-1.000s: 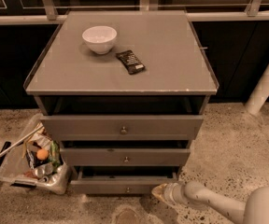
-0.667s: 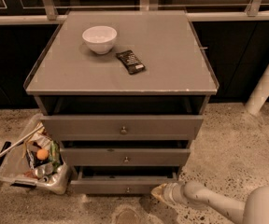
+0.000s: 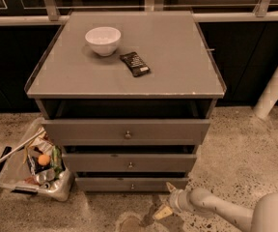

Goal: Close bottom drawer

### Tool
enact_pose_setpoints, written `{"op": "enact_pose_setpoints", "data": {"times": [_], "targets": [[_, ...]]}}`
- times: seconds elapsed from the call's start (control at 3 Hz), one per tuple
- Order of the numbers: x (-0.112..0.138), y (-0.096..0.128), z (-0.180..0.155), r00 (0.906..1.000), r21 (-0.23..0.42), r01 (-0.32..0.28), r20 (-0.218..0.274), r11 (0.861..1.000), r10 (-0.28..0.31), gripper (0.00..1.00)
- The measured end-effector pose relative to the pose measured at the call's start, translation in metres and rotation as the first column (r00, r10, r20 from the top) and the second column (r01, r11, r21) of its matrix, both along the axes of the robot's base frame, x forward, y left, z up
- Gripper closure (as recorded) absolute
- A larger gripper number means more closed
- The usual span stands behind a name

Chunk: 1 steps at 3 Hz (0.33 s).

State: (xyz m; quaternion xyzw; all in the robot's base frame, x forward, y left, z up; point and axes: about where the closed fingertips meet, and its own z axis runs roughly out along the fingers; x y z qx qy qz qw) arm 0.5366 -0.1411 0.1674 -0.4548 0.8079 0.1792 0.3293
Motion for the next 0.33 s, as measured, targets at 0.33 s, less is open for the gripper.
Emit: {"op": "enact_pose_setpoints", "data": {"times": [0.33], "targets": [[0.0000, 0.0000, 0.0000, 1.0000, 0.000, 0.000, 0.000, 1.000, 0.000, 0.00]]}}
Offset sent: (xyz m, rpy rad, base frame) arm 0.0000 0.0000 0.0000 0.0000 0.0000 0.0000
